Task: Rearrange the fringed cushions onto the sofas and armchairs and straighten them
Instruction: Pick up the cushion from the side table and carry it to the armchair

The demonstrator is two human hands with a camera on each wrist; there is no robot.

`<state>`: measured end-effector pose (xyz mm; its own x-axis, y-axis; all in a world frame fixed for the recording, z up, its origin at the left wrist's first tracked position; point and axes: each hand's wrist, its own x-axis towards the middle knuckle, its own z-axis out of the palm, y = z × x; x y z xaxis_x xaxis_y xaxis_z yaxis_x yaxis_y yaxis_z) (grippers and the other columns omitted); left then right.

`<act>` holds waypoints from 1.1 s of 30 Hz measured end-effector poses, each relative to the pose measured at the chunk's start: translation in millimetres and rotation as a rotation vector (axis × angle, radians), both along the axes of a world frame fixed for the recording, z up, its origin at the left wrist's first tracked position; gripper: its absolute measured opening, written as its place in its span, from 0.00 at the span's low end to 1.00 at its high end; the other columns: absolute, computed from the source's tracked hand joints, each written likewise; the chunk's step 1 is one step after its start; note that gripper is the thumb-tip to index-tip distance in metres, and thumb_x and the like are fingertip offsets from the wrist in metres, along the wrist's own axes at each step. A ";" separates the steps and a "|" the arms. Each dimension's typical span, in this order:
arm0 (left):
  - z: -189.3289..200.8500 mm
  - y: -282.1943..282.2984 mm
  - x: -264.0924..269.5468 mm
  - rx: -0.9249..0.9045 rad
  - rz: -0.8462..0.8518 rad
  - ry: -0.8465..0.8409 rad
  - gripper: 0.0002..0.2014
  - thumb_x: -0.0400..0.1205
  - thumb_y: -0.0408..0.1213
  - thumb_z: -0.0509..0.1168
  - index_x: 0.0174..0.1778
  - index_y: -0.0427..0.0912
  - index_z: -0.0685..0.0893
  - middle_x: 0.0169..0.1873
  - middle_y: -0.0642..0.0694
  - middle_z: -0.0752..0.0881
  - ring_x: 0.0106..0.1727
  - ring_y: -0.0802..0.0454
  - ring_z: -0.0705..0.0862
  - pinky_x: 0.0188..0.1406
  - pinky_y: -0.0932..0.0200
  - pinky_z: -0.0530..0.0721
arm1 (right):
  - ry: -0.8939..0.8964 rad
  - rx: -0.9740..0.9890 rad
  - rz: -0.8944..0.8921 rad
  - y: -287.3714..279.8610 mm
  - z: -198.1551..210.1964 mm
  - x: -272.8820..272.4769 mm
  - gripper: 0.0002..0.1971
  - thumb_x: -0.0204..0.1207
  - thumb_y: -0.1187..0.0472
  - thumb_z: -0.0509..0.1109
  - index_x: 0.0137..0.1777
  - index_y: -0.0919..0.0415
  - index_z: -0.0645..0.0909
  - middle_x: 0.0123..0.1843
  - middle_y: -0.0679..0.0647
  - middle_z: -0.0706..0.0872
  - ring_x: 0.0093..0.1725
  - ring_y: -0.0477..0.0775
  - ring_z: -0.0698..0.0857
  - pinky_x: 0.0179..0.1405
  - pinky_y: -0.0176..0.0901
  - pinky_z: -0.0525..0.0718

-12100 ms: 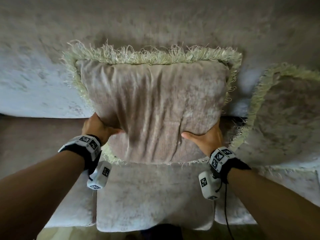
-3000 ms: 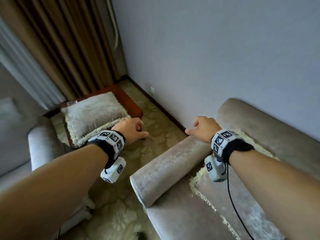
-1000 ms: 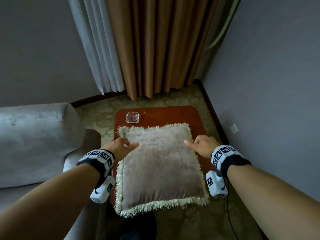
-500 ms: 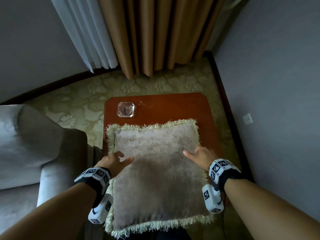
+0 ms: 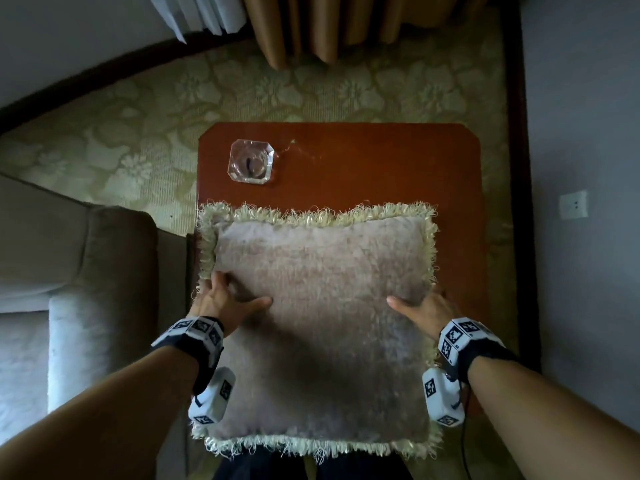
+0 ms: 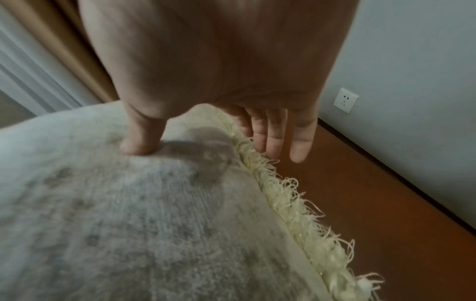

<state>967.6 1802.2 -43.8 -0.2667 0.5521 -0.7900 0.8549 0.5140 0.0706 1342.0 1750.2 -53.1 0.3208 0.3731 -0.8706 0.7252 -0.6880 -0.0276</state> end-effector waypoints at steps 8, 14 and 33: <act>-45.6 -8.5 -4.4 -0.071 0.257 0.105 0.71 0.57 0.71 0.80 0.87 0.40 0.49 0.81 0.28 0.64 0.81 0.27 0.66 0.82 0.34 0.65 | 0.226 -0.023 -0.054 -8.6 -62.0 7.4 0.67 0.46 0.07 0.59 0.63 0.69 0.87 0.60 0.66 0.91 0.57 0.68 0.90 0.64 0.62 0.86; -50.4 -7.4 -2.2 -0.081 0.328 0.047 0.69 0.48 0.77 0.78 0.80 0.39 0.68 0.72 0.34 0.82 0.71 0.30 0.81 0.73 0.37 0.79 | 0.300 0.049 -0.159 -11.7 -70.7 11.3 0.60 0.45 0.10 0.68 0.59 0.64 0.89 0.57 0.61 0.93 0.58 0.65 0.90 0.67 0.62 0.84; 127.4 -62.6 -96.7 0.357 0.571 -0.133 0.63 0.41 0.83 0.74 0.71 0.51 0.80 0.63 0.48 0.90 0.64 0.43 0.87 0.67 0.46 0.85 | 0.381 0.325 0.174 63.8 120.9 -90.9 0.52 0.44 0.13 0.70 0.58 0.53 0.87 0.55 0.55 0.92 0.57 0.59 0.88 0.58 0.48 0.80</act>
<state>870.9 1739.6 83.6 -0.5063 0.5866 -0.6321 0.4291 0.8072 0.4053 1251.2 1813.9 67.8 -0.0866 0.6624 -0.7442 0.7250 -0.4705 -0.5031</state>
